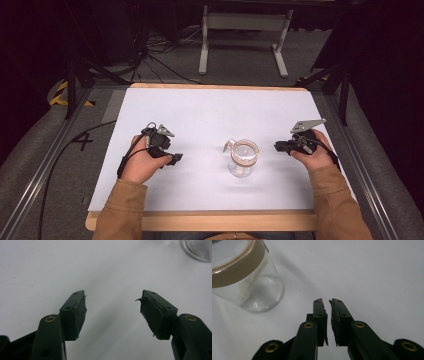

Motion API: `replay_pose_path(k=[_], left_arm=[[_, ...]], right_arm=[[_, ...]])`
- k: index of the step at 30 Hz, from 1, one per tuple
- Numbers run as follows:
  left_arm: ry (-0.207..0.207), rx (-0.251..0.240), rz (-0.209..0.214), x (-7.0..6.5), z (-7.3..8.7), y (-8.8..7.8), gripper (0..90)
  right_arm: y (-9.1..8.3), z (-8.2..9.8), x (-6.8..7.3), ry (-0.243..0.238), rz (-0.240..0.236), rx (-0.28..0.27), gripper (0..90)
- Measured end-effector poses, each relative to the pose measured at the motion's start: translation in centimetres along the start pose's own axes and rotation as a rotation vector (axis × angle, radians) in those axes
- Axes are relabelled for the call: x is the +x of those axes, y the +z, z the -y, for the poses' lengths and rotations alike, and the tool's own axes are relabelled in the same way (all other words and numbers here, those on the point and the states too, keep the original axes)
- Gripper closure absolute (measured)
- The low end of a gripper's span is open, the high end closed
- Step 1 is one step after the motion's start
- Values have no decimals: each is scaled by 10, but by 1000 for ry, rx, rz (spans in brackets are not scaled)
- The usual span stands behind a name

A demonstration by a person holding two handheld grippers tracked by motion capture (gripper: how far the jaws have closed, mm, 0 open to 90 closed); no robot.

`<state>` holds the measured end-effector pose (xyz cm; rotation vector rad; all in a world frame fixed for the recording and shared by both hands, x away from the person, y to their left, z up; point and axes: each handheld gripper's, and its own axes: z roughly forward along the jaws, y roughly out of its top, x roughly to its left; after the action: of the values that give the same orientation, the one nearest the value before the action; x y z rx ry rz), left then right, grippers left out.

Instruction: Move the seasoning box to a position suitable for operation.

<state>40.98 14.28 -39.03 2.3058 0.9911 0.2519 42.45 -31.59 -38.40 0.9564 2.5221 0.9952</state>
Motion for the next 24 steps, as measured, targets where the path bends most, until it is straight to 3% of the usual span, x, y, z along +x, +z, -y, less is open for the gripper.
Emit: replay_pose_path(k=[8,14,19,24], left_arm=[[5,-22,4,-6,-3,-5,374],[26,-46,30,-11,-5,-11,356],[50,-63,65,-17,-7,-14,337],[71,-72,68,-19,-8,-15,329]], right_arm=[[0,-3,7,-43,-30,-22,889],[11,-3,16,-57,-130,-46,893],[30,-5,27,-79,-174,-47,890],[41,-5,34,-102,-156,-55,855]])
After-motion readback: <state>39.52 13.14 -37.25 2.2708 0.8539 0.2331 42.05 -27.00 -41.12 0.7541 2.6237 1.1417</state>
